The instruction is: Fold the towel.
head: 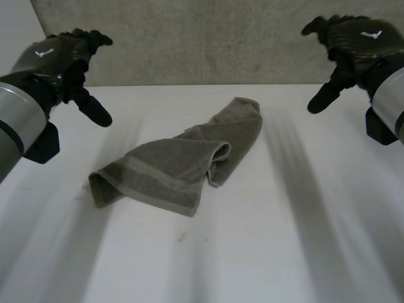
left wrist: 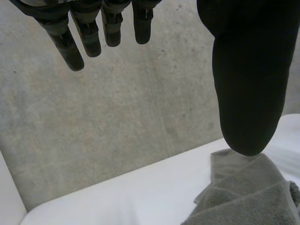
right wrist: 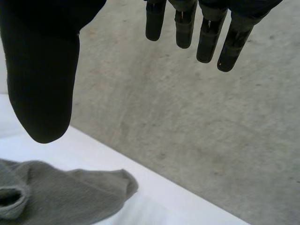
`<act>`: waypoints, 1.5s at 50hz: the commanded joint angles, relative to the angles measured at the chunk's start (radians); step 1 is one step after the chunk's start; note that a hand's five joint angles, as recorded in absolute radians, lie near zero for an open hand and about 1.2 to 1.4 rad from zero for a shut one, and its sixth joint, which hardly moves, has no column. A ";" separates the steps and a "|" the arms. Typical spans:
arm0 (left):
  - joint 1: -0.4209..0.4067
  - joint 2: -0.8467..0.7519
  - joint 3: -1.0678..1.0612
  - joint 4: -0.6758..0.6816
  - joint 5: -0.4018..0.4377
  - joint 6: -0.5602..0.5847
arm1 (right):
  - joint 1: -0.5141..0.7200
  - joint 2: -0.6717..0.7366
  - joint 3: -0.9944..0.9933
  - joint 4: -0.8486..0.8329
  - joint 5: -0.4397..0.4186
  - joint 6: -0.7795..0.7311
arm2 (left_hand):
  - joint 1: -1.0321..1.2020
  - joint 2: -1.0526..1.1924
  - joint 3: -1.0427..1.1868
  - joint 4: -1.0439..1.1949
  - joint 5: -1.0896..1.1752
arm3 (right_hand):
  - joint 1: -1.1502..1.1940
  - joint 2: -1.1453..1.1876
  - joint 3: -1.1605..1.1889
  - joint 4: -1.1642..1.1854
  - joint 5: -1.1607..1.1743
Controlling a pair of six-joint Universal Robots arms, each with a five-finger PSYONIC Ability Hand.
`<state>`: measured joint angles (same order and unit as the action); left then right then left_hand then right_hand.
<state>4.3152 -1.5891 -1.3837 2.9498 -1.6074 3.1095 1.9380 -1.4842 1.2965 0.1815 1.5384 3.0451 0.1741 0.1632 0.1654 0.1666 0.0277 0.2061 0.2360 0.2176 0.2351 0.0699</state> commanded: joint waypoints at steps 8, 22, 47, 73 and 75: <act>-0.126 -0.278 -0.023 0.097 -0.003 0.008 | 0.009 0.281 -0.022 0.000 -0.132 -0.175 | 0.019 0.030 0.028 0.026 -0.009 | -0.032 -0.061 -0.043 -0.061 -0.070; -0.247 -0.820 0.326 0.312 -0.005 0.004 | 0.007 0.449 -0.037 -0.007 -0.129 -0.175 | 0.051 0.062 0.060 0.059 0.023 | -0.032 -0.061 -0.043 -0.061 -0.070; -0.236 -0.818 0.396 0.184 -0.149 0.072 | 0.071 0.579 -0.102 -0.086 -0.127 0.123 | 1.222 1.233 1.231 1.230 1.194 | -0.032 -0.061 -0.043 -0.061 -0.070; -0.189 -0.178 -0.040 0.218 -0.161 0.069 | 0.331 0.820 -0.270 -0.238 0.029 0.400 | 1.222 1.233 1.231 1.230 1.194 | -0.032 -0.061 -0.043 -0.061 -0.070; -0.187 -0.144 -0.061 0.218 -0.163 0.067 | 0.331 0.825 -0.272 -0.255 0.072 0.408 | 1.222 1.233 1.231 1.230 1.194 | -0.011 -0.041 -0.022 -0.040 -0.049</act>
<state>4.1239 -1.8093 -1.4183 3.1701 -1.7697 3.1851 2.2612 -0.6682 1.0237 -0.0370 1.5257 3.4485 1.1722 1.2092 1.1997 1.2164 1.0204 0.2001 0.2359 0.2176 0.2351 0.0699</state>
